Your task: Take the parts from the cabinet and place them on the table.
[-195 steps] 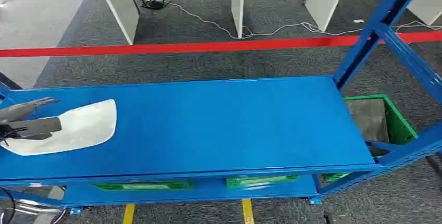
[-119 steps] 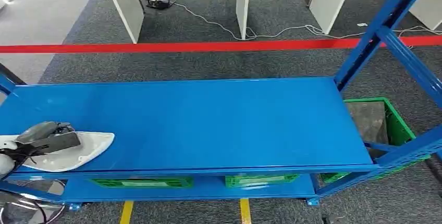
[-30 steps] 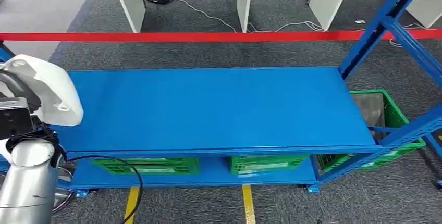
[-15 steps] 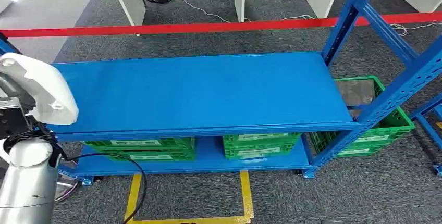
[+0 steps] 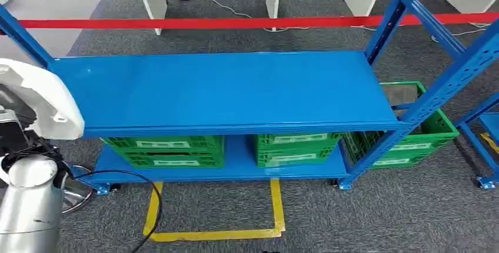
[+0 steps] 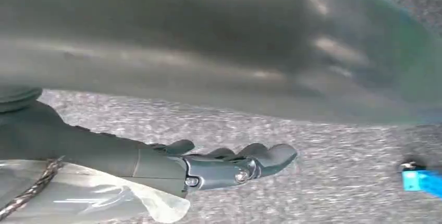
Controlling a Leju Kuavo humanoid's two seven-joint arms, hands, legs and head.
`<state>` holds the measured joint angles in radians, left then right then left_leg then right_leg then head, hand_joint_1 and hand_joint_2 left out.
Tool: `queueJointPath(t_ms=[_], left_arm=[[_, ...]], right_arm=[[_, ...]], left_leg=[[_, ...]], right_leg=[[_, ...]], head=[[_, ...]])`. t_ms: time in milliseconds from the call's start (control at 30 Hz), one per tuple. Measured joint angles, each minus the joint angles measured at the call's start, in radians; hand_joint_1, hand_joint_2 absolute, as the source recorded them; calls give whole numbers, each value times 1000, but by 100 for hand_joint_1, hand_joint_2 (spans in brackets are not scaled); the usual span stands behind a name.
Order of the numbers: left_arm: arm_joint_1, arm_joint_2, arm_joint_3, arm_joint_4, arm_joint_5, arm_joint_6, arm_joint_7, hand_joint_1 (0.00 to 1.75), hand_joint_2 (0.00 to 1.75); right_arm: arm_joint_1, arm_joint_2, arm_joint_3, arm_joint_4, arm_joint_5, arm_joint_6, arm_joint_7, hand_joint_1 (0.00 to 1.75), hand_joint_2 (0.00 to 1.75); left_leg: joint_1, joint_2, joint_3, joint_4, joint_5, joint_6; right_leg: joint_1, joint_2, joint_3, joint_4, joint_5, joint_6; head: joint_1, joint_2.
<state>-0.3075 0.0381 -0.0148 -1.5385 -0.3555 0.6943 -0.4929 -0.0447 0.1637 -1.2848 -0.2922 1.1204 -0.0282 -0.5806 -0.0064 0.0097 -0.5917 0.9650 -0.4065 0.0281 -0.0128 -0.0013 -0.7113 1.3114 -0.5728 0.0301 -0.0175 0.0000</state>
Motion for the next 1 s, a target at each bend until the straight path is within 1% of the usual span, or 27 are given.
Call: queueJointPath(t_ms=[33,67,100,133,167,200,233,267,300,333,400,433,467,500,533,567,600,633,667,767,800,833,867,900,933,967,1000], left_arm=[[1,0,0,0,0,0,0,175,175],[2,0,0,0,0,0,0,175,175],[1,0,1,0,0,0,0,175,175],[2,0,1,-1,0,0,0,175,175],[1,2,4,-1,0,1,0,175,175],[0,1,5,-1,0,3,-1,175,175],[1,1,5,-1,1,3,-1,175,175],[3,1,6,-1,3,3,-1,175,175],[5,2,7,0,5,4,-1,175,175],[6,4,8,0,6,4,-1,175,175],[6,5,9,0,6,4,-1,175,175],[8,5,9,0,6,4,-1,175,175],[10,5,9,0,6,4,-1,175,175],[11,5,10,0,6,4,-1,175,175],[10,5,11,0,6,4,-1,175,175],[10,5,12,0,6,4,-2,175,175],[10,5,13,0,6,4,-2,175,175],[7,6,14,-1,6,4,-2,175,175],[5,5,14,-2,6,4,-3,175,175],[5,7,15,-1,7,4,-4,175,175],[5,6,15,-1,8,4,-5,175,175],[4,5,15,-1,8,4,-5,175,175],[4,4,15,-1,8,4,-5,175,175],[6,4,15,-1,9,4,-5,175,175],[7,3,15,-1,9,4,-5,175,175],[8,3,15,-1,9,4,-5,175,175],[10,3,15,-1,9,4,-5,175,175]], right_arm=[[0,0,0,0,0,0,0,0,0],[0,0,0,0,0,-1,0,0,0],[-2,0,0,0,1,-1,0,0,0],[-6,0,0,0,3,-2,0,0,0],[-8,0,0,-1,3,-2,0,0,0],[-8,0,0,-1,4,-2,0,0,0],[-7,0,0,-1,5,-2,1,0,0],[-3,0,0,-1,5,-2,0,0,0],[-1,0,0,-1,5,-2,1,0,0],[-1,0,-1,-1,6,-2,1,0,0],[-3,0,-1,-1,6,-3,1,0,0],[-3,0,-1,-1,6,-3,1,0,0],[-2,0,-1,-1,6,-3,1,0,0],[-2,0,-2,-1,7,-3,2,0,0],[-2,0,-2,-1,8,-3,2,0,0],[-2,0,-2,-1,8,-4,3,0,0],[-2,0,-3,-1,8,-5,3,0,0],[-3,3,-3,-1,8,-5,3,0,0],[-3,4,-4,-1,9,-6,3,0,0],[-3,4,-8,-1,9,-8,3,0,0],[-1,4,-9,-1,9,-8,4,0,0],[0,4,-10,-1,10,-8,5,0,0],[-1,4,-10,-1,10,-9,5,0,0],[-1,4,-10,-1,10,-9,7,0,0],[-1,4,-10,-1,11,-9,10,0,0],[-2,4,-10,-1,11,-9,11,0,0],[-2,4,-10,-1,11,-9,14,0,0]], left_leg=[[3,0,-19,4,11,-4],[5,0,-37,11,20,-9],[7,-1,-52,22,29,-15],[3,-2,-68,35,33,-22],[4,-1,-75,45,39,-29],[5,0,-77,44,52,-34],[7,0,-78,40,62,-39],[8,0,-79,42,67,-43],[11,-3,-85,46,51,-49],[11,-3,-95,77,-10,-55],[13,-3,-125,223,-140,-65],[13,-3,-135,292,-174,-67],[13,-3,-134,345,-182,-66],[13,-3,-115,350,-162,-63],[12,-4,-79,318,-128,-57],[10,-4,-31,258,-99,-49],[7,-5,40,160,-83,-35],[1,-5,101,67,-114,-21],[0,-5,134,7,-129,-19],[-9,-5,117,8,-109,-10],[2,-2,111,-8,-89,-4],[1,1,99,-8,-77,2],[1,1,84,-7,-64,8],[1,1,67,-6,-51,9],[0,0,49,-6,-41,9],[0,0,31,-5,-30,8],[0,0,13,-4,-18,5]], right_leg=[[-2,0,35,-30,46,2],[-4,0,85,-89,77,5],[-8,0,154,-178,78,8],[-6,0,227,-274,27,13],[-2,5,242,-320,1,-1],[0,5,219,-312,6,-9],[4,5,218,-305,11,-16],[1,3,209,-308,19,-26],[-3,-2,201,-308,30,-38],[-3,-2,189,-308,42,-46],[-1,-3,169,-306,69,-49],[0,-3,154,-305,81,-50],[2,-4,136,-304,94,-50],[4,-4,120,-303,105,-50],[6,-4,104,-302,116,-49],[9,-3,93,-301,125,-48],[11,-3,83,-301,135,-48],[11,-3,79,-301,145,-46],[14,-2,75,-300,153,-41],[7,-3,72,-314,184,-21],[8,-3,65,-311,177,-16],[8,-1,50,-293,134,-12],[8,1,29,-239,66,-10],[7,0,10,-161,4,-6],[6,0,-7,-85,-37,-3],[6,0,-18,-25,-46,0],[6,0,-12,3,-18,3]], head=[[0,0],[0,0],[1,0],[3,0],[-1,0],[1,0],[2,0],[2,0],[1,0],[-2,0],[-3,0],[-3,0],[-3,0],[-4,0],[-3,0],[-3,0],[-3,0],[-2,0],[-1,0],[-5,0],[-5,0],[-4,0],[0,0],[1,0],[-2,0],[1,0],[-1,0]])
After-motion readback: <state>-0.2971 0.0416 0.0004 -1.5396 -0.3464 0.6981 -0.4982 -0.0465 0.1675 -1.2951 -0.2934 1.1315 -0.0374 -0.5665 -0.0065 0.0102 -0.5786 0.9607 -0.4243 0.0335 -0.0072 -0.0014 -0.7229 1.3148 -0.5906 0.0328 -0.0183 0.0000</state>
